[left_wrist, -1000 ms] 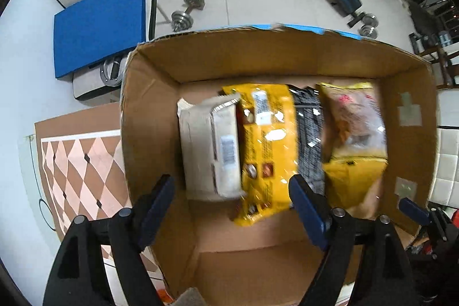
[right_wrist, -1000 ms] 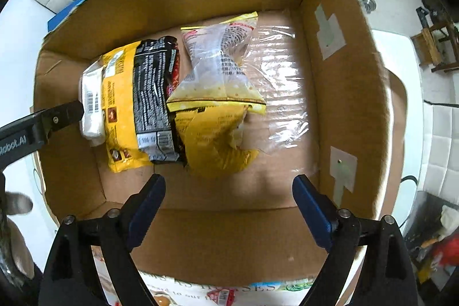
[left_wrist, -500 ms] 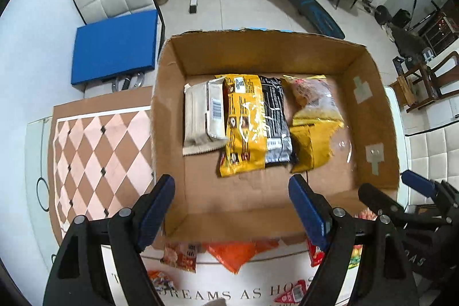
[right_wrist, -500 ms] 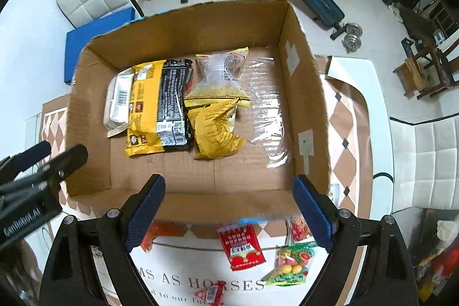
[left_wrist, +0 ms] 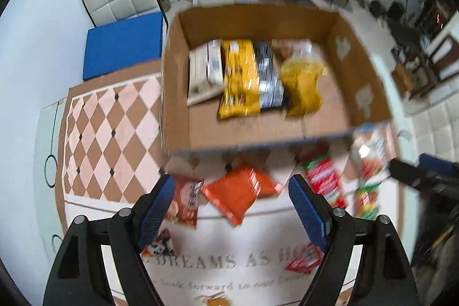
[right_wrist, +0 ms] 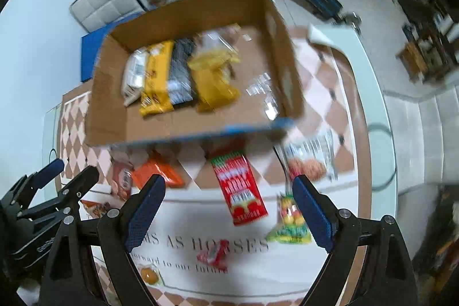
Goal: Organize snacks
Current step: 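Grasp the orange packet with left tool while right tool grasps the watermelon candy bag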
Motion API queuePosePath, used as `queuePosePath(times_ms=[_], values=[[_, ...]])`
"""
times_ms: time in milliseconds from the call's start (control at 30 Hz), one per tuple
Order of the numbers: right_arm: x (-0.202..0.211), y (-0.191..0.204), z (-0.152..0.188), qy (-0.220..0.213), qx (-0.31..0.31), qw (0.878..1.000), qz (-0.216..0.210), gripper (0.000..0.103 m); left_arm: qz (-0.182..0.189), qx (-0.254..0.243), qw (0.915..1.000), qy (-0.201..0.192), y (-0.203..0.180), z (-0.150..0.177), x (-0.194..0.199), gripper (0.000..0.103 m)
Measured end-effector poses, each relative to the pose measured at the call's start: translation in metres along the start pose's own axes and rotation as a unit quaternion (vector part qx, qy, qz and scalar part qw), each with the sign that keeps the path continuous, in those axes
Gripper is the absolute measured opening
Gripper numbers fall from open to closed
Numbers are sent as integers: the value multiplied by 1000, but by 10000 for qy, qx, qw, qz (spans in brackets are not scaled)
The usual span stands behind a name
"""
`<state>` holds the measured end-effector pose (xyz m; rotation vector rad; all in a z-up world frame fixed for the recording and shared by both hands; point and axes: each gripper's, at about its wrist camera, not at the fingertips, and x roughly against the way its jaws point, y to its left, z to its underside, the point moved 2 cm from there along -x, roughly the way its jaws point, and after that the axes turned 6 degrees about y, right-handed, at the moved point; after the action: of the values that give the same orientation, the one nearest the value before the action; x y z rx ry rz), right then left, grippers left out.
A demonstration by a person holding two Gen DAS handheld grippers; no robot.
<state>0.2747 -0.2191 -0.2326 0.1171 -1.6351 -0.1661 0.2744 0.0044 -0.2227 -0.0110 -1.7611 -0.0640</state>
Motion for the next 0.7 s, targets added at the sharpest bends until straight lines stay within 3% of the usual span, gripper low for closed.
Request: queuePosePath(times_ms=[233, 400, 467, 600, 700], values=[[-62, -76, 37, 741, -1071, 9915, -55, 92, -246, -311, 9971, 646, -6, 20, -61, 81], [-101, -111, 56, 1087, -1469, 9831, 116, 92, -370, -580, 9934, 914, -12, 17, -97, 81], [-115, -118, 60, 1221, -1529, 9806, 130, 92, -329, -852, 9899, 1087, -19, 15, -111, 81], [-133, -121, 63, 1357, -1512, 9790, 153, 92, -482, -1504, 9816, 1076, -36, 12, -127, 81], [-146, -119, 64, 1478, -1452, 9782, 159, 92, -477, -2057, 9703, 1181, -54, 13, -138, 81]])
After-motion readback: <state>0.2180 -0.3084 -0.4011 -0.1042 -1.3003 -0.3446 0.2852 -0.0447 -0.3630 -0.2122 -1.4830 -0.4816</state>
